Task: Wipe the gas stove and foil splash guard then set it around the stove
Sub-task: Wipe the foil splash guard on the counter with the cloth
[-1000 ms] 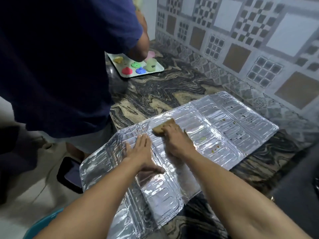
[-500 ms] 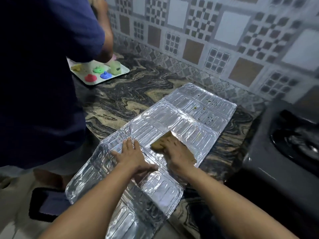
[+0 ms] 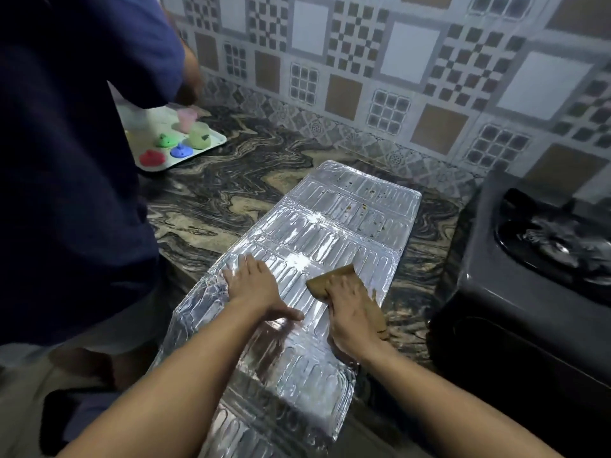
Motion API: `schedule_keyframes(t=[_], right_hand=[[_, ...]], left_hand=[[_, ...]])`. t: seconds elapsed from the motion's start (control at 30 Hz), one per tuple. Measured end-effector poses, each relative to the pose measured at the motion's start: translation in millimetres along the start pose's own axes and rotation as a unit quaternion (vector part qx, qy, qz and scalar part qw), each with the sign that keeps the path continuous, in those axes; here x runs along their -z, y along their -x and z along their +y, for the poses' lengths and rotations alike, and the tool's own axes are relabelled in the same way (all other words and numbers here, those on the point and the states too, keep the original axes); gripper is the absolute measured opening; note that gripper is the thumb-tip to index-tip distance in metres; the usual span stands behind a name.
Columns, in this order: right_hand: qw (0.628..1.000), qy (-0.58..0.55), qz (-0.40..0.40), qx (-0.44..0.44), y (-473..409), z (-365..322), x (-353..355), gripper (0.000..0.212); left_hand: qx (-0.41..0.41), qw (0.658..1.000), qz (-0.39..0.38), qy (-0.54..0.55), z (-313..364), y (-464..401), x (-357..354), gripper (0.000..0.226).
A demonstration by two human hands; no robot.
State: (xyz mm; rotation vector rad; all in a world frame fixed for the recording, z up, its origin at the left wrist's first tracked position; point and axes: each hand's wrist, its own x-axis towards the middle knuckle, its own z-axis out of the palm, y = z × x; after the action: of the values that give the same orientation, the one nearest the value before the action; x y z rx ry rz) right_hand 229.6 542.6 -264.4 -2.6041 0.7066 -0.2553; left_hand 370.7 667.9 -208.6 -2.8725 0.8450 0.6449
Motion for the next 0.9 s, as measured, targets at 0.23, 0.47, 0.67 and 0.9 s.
schedule_keyframes(t=[0.23, 0.47, 0.67, 0.9], right_hand=[[0.999, 0.003, 0.045, -0.01, -29, 4, 11, 0.061], [0.988, 0.011, 0.088, -0.13, -99, 29, 31, 0.048], [0.982, 0.028, 0.008, 0.184, -68, -26, 6, 0.038], [0.996, 0.027, 0.084, 0.022, -152, 40, 23, 0.047]], left_hand=[[-0.027, 0.997, -0.054, 0.052, -8, -17, -17, 0.158], [-0.034, 0.997, -0.058, 0.043, -9, -22, -14, 0.157], [-0.021, 0.997, -0.071, 0.023, -3, -32, -11, 0.162], [-0.021, 0.997, -0.079, 0.008, -3, -35, -6, 0.163]])
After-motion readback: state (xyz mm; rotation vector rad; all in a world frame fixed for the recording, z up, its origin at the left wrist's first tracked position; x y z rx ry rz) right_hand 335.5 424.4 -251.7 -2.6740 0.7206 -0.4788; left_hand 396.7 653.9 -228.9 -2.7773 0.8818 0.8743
